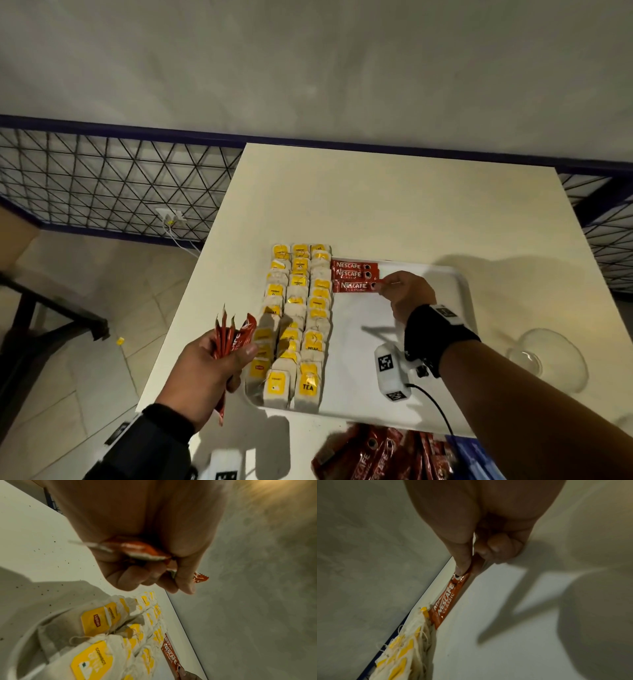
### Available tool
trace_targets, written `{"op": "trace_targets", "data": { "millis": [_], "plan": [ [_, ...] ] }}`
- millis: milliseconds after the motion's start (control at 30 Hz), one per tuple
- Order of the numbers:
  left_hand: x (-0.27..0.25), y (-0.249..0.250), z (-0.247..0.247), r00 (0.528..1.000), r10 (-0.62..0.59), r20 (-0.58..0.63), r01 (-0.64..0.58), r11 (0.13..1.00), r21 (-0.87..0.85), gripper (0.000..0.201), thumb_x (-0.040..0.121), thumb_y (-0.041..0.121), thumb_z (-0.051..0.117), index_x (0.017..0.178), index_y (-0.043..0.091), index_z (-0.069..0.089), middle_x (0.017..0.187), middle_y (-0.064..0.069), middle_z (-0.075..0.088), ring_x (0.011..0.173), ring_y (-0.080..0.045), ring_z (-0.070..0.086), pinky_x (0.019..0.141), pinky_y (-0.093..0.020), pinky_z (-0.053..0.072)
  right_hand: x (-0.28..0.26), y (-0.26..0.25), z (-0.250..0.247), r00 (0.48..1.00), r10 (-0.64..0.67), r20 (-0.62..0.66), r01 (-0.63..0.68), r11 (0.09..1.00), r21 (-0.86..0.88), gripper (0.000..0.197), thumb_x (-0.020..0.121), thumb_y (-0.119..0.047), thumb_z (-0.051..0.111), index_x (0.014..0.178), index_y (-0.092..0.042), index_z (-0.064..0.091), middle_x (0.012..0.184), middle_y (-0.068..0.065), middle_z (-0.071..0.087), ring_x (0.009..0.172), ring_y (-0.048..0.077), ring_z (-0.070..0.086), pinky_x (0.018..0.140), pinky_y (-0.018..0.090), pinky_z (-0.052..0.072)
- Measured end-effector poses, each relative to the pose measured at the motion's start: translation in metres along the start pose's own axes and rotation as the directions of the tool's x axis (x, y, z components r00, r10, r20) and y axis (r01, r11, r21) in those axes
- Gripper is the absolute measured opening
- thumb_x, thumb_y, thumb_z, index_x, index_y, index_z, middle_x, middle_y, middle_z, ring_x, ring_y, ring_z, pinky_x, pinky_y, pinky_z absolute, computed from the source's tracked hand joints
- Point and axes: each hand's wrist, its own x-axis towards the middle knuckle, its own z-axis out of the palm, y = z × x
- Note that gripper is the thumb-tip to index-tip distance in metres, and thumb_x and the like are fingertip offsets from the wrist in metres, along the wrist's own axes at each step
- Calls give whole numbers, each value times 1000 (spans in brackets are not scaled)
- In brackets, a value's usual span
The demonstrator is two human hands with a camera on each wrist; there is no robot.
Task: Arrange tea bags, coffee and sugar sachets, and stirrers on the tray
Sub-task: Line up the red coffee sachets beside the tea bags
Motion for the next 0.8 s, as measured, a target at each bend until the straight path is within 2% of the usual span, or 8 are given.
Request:
{"op": "trace_targets", "data": {
  "millis": [67, 167, 233, 533, 600, 700, 800],
  "plan": [
    [0, -1, 0, 1000, 11, -3, -11, 999, 31, 24, 80, 8, 76, 73, 5, 53, 50, -12, 45, 49, -22, 41, 52, -30, 35, 0, -2, 0, 1000, -21, -22, 19, 996, -82, 14, 83, -37, 70, 85, -23, 67, 81, -2, 66, 80, 20, 60, 77, 28, 46],
    [0, -2, -2, 1000, 6, -6, -6, 998, 59, 20, 84, 5, 70, 73, 6, 53, 50, -11, 43, 49, -22, 40, 41, -23, 34, 2, -7, 1, 1000, -7, -18, 5, 992, -130, 15, 84, -37, 70, 88, -24, 65, 87, -1, 66, 82, 18, 59, 76, 24, 42],
    [0, -2, -3, 1000, -2, -5, 2, 999, 53, 19, 84, 4, 69, 74, 5, 53, 50, -10, 42, 49, -22, 39, 39, -21, 34, 5, -9, 2, 1000, -6, -8, 5, 987, -159, 17, 83, -38, 71, 90, -24, 65, 89, -1, 66, 83, 17, 58, 77, 23, 40],
    [3, -7, -7, 1000, -16, 10, 16, 1000, -5, 18, 82, 4, 72, 74, 5, 56, 52, -11, 42, 50, -23, 38, 54, -33, 36, 7, -18, 6, 1000, -6, -22, 1, 979, -204, 20, 81, -37, 73, 90, -23, 63, 87, -3, 62, 82, 16, 54, 75, 21, 37],
    [3, -7, -7, 1000, -2, 15, 2, 1000, -12, 24, 78, 13, 79, 73, 7, 56, 52, -10, 42, 50, -23, 39, 56, -34, 36, 7, -18, 6, 1000, -6, -24, 1, 980, -200, 20, 81, -37, 73, 89, -23, 62, 87, -4, 62, 82, 16, 54, 75, 22, 37],
    [4, -8, -10, 1000, -3, 21, 3, 1000, 7, 40, 60, 40, 81, 73, 8, 61, 53, -12, 46, 50, -23, 43, 58, -36, 38, 4, -17, 7, 999, -8, -45, -1, 983, -184, 21, 80, -38, 73, 86, -22, 60, 86, -2, 64, 85, 19, 58, 72, 23, 38],
    [0, -7, -9, 998, -3, 59, 3, 1000, -3, 47, 53, 51, 83, 71, 13, 63, 58, -15, 51, 51, -23, 43, 56, -36, 38, -2, -18, 4, 998, -19, -68, 7, 986, -168, 31, 80, -45, 72, 84, -19, 55, 82, -1, 61, 82, 22, 57, 69, 25, 36]
  ]
}}
